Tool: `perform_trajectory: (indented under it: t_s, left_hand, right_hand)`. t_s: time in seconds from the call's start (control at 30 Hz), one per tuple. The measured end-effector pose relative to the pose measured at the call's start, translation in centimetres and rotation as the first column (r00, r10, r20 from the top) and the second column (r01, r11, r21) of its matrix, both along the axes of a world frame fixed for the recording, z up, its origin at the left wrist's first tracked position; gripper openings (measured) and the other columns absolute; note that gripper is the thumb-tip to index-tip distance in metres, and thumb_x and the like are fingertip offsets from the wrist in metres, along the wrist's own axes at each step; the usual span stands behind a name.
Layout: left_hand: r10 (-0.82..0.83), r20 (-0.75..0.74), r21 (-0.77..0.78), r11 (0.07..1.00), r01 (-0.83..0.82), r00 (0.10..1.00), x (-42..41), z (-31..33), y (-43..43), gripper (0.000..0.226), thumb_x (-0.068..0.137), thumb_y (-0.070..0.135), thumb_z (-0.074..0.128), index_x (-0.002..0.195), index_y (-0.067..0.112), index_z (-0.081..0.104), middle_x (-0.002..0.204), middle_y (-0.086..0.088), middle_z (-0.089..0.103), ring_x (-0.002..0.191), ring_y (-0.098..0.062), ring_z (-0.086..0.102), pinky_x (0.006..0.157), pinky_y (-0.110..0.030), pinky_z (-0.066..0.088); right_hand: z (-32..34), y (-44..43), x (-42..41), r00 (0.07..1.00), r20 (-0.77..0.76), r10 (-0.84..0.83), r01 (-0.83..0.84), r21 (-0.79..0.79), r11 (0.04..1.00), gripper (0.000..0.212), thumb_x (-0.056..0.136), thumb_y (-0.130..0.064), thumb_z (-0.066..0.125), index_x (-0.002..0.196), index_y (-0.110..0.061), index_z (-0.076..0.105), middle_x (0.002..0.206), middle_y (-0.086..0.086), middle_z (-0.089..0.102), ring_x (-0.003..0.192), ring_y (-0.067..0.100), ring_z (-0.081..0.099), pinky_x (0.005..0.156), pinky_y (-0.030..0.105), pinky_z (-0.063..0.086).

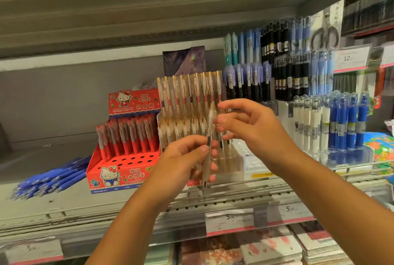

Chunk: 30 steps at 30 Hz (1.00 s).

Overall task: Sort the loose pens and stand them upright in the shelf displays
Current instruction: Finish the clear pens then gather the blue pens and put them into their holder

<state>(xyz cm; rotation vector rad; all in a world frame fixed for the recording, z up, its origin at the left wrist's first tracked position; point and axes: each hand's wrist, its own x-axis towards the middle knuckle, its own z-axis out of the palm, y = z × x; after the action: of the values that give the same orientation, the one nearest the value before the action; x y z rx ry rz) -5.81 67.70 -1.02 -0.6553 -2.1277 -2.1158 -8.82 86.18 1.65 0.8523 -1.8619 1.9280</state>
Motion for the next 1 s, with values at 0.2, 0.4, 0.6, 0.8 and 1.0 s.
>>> perform_trajectory:
  t_s: [0.2,0.4,0.6,0.8,1.0]
  left_hand:
    - [0.053,-0.039,-0.123,0.991,-0.057,0.998,0.0,0.2,2.3,0.021,0.102,0.01,0.049,0.106,0.01,0.07,0.09,-0.002,0.072,0.078,-0.021,0.069,0.071,-0.036,0.06]
    - [0.209,-0.476,-0.472,0.759,-0.448,0.854,0.9,2.1,2.7,0.018,0.094,0.04,0.055,0.105,0.036,0.068,0.092,0.02,0.069,0.087,0.003,0.063,0.075,-0.02,0.055]
    - [0.111,-0.809,-0.493,0.407,-0.769,0.578,-0.2,4.8,2.6,0.037,0.09,0.048,0.057,0.122,0.03,0.057,0.115,0.016,0.057,0.104,0.0,0.052,0.093,-0.023,0.045]
    - [0.008,-0.784,-0.62,0.022,-0.784,0.62,-4.3,5.6,2.6,0.087,0.078,0.074,0.059,0.148,0.029,0.031,0.142,0.001,0.048,0.127,-0.023,0.047,0.104,-0.043,0.041]
    - [0.014,-0.704,-0.708,-0.092,-0.7,0.711,-6.2,5.2,2.8,0.097,0.074,0.078,0.059,0.151,0.029,0.025,0.146,-0.004,0.048,0.129,-0.029,0.049,0.103,-0.048,0.042]
  right_hand:
    - [0.1,1.0,-0.1,0.999,-0.025,-0.023,0.023,-0.019,1.0,0.023,0.081,-0.003,0.076,0.1,-0.014,0.068,0.078,-0.001,0.069,0.073,0.013,0.068,0.069,0.029,0.059]
    - [0.8,2.1,-0.5,0.998,-0.022,-0.052,0.048,-0.139,0.989,0.021,0.084,-0.001,0.072,0.099,-0.015,0.067,0.086,0.007,0.066,0.079,0.018,0.07,0.061,0.035,0.061]
    - [1.7,3.2,-1.7,0.976,-0.075,-0.206,0.195,-0.126,0.973,0.018,0.087,-0.005,0.07,0.098,-0.019,0.065,0.09,0.007,0.065,0.077,0.014,0.069,0.059,0.029,0.059]
    - [1.4,2.8,-2.7,0.922,-0.19,-0.337,0.339,-0.021,0.94,0.017,0.088,-0.011,0.069,0.1,-0.021,0.063,0.088,-0.002,0.065,0.08,0.017,0.067,0.067,0.042,0.061]
    - [0.7,2.1,-3.5,0.914,-0.206,-0.351,0.367,0.044,0.929,0.018,0.088,-0.014,0.069,0.103,-0.021,0.062,0.089,-0.002,0.064,0.08,0.018,0.066,0.07,0.043,0.06]
